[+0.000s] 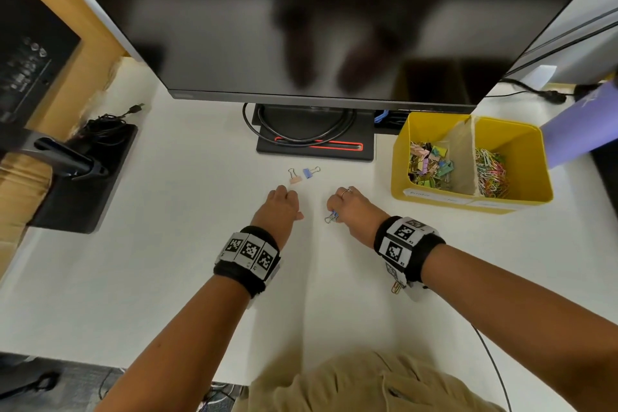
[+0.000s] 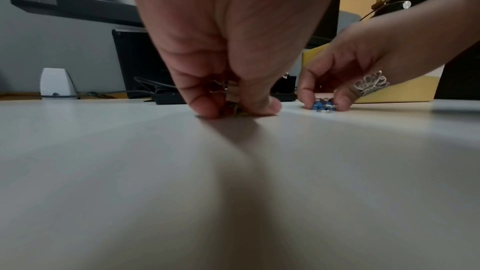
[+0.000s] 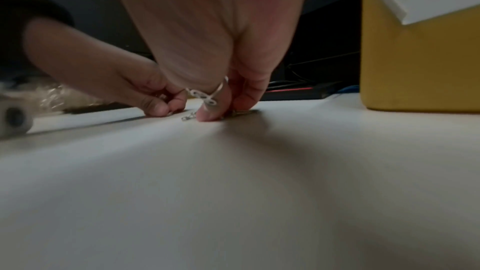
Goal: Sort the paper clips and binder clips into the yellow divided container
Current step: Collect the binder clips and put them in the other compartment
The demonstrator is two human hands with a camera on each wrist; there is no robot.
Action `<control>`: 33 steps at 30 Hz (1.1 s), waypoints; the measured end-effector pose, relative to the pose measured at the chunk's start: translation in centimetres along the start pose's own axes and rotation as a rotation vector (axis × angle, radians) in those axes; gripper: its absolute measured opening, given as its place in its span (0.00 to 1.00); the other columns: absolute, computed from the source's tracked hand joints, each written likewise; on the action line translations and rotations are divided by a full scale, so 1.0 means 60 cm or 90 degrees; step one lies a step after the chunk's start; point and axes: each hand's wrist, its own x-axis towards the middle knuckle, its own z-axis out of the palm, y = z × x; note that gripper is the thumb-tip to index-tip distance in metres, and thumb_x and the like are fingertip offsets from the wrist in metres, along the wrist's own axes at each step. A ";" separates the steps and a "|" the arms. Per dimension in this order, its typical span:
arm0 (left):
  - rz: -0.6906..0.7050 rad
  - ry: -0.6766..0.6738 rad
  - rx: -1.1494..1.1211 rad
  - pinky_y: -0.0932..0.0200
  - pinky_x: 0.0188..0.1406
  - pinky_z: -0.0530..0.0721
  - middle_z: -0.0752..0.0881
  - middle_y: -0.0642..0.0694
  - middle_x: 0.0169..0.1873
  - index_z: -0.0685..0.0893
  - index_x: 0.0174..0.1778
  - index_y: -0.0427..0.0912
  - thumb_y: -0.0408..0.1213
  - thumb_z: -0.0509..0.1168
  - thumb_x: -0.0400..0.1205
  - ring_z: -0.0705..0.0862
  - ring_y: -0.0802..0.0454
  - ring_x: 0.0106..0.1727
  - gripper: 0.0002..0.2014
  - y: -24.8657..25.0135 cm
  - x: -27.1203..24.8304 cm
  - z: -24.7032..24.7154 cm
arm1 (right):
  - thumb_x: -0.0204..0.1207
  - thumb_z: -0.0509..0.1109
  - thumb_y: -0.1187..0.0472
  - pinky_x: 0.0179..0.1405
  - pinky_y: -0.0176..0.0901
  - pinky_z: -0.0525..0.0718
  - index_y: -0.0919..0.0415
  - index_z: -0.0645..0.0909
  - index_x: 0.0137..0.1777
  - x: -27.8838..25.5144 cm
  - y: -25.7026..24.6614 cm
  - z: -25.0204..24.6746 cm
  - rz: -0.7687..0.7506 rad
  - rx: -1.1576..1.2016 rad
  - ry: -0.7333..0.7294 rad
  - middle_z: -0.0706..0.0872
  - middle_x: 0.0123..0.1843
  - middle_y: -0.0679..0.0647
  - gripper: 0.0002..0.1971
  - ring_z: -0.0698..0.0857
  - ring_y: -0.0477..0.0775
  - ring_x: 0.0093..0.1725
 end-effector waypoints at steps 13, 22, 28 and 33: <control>-0.339 0.101 -1.119 0.66 0.39 0.77 0.75 0.45 0.34 0.78 0.39 0.39 0.26 0.52 0.84 0.77 0.53 0.35 0.13 -0.008 0.040 -0.063 | 0.73 0.52 0.80 0.66 0.55 0.75 0.74 0.66 0.67 0.013 -0.003 0.001 -0.117 -0.205 -0.038 0.74 0.64 0.70 0.21 0.75 0.68 0.61; -0.152 0.164 -0.416 0.53 0.56 0.75 0.83 0.32 0.56 0.79 0.62 0.37 0.43 0.56 0.84 0.80 0.39 0.55 0.16 -0.010 0.075 -0.065 | 0.74 0.61 0.77 0.52 0.43 0.79 0.67 0.80 0.59 0.013 0.034 -0.013 0.205 0.553 0.255 0.84 0.44 0.61 0.16 0.83 0.60 0.46; -0.100 0.020 -0.122 0.48 0.64 0.76 0.75 0.36 0.65 0.73 0.64 0.39 0.44 0.66 0.78 0.75 0.39 0.66 0.21 -0.001 0.087 -0.051 | 0.78 0.53 0.77 0.46 0.41 0.82 0.62 0.79 0.47 0.000 0.033 -0.036 0.353 1.237 0.158 0.76 0.41 0.59 0.15 0.78 0.53 0.39; -0.109 0.006 -0.077 0.48 0.61 0.76 0.74 0.32 0.64 0.73 0.62 0.31 0.38 0.60 0.83 0.75 0.37 0.64 0.16 0.000 0.084 -0.042 | 0.77 0.64 0.51 0.23 0.32 0.81 0.58 0.73 0.29 -0.002 0.035 -0.050 0.453 1.453 0.063 0.76 0.30 0.54 0.17 0.77 0.49 0.30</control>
